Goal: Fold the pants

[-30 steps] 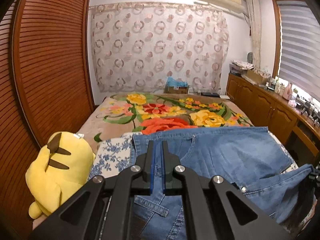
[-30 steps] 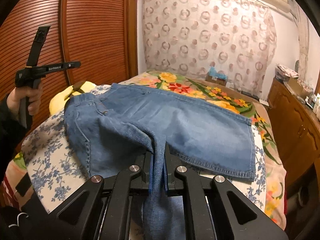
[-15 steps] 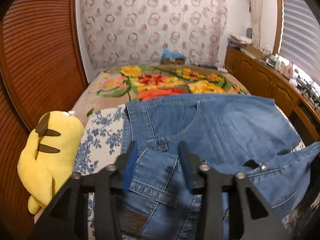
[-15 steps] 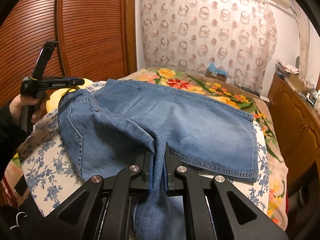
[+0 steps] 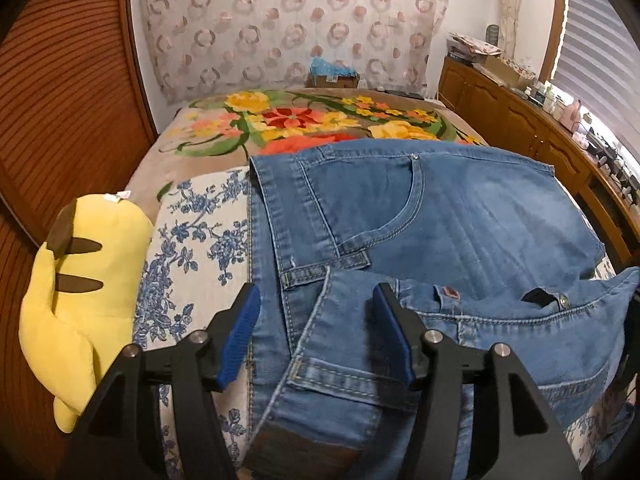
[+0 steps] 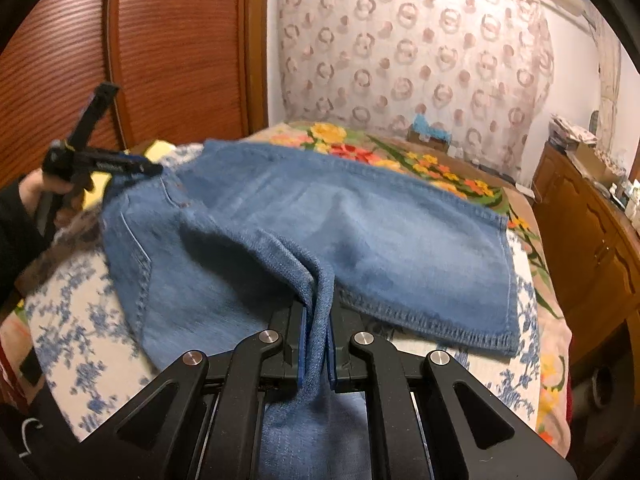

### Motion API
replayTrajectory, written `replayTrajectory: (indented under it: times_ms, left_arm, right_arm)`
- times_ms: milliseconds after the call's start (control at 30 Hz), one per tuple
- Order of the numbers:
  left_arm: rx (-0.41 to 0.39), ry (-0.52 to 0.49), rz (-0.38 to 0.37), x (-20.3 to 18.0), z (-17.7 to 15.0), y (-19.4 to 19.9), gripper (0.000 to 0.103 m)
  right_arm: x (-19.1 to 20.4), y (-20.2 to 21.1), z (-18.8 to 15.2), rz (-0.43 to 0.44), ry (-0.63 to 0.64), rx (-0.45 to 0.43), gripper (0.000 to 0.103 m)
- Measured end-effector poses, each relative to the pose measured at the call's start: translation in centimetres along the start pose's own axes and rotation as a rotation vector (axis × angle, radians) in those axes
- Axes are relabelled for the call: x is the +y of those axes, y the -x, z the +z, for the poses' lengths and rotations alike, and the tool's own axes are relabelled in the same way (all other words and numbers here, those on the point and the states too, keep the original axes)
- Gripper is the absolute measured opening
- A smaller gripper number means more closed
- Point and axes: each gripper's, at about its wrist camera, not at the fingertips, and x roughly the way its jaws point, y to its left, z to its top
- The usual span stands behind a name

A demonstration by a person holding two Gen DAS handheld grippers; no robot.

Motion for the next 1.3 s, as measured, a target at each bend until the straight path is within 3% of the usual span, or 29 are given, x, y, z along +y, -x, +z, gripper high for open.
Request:
replayTrajectory:
  times_ms: [167, 433, 567, 733, 933, 1067, 1300]
  left_arm:
    - [0.037, -0.019, 0.004, 0.1, -0.9, -0.9, 0.058]
    - [-0.015, -0.049, -0.022, -0.3, -1.2, 0.1, 0.056]
    - [-0.029, -0.045, -0.048, -0.6, -0.8, 0.4, 0.048]
    - [0.022, -0.023, -0.079, -0.8, -0.9, -0.9, 0.040]
    - [0.010, -0.016, -0.136, -1.1, -1.4, -0.5, 0.012]
    - [-0.040, -0.056, -0.130, -2.0, -1.7, 1.4, 0.004]
    - [-0.209, -0.033, -0.078, -1.8, 0.2, 6.4, 0.003]
  right_arm:
    - [0.0, -1.7, -1.4, -0.011, -0.003, 0.052, 0.005]
    - [-0.5, -2.6, -2.3, -0.014, -0.009, 0.080, 0.005]
    - [-0.4, -2.6, -2.4, -0.014, -0.010, 0.080, 0.005]
    - [-0.6, -2.6, -2.5, -0.014, -0.011, 0.082, 0.005]
    - [-0.8, -2.5, -2.8, -0.012, -0.015, 0.078, 0.005]
    - [-0.9, -1.6, -2.8, -0.018, -0.014, 0.051, 0.005]
    - [-1.3, 1.2, 0.3, -0.053, 0.044, -0.045, 0.005]
